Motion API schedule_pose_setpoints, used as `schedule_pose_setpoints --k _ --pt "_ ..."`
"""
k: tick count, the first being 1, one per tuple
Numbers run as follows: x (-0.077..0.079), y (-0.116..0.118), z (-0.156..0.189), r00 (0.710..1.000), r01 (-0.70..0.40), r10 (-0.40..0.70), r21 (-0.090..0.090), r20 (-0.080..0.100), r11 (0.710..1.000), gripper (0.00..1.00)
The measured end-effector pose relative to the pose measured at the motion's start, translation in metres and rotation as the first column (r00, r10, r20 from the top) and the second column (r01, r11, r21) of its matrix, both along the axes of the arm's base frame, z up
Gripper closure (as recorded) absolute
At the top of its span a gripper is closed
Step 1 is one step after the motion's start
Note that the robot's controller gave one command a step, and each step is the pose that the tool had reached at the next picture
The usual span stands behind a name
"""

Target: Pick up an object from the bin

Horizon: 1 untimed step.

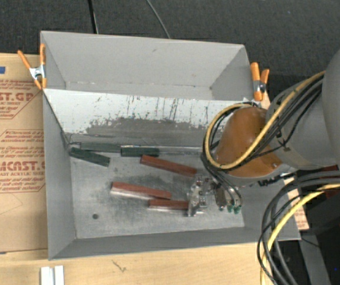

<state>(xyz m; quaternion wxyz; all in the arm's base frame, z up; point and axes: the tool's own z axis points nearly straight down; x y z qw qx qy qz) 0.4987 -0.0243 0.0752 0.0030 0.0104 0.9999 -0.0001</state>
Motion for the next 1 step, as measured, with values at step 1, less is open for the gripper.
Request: schedule_pose_setpoints --k 1 --pt "-0.0164 0.0123 0.0296 0.945 -0.326 0.326 0.001 -0.007 0.945 1.0"
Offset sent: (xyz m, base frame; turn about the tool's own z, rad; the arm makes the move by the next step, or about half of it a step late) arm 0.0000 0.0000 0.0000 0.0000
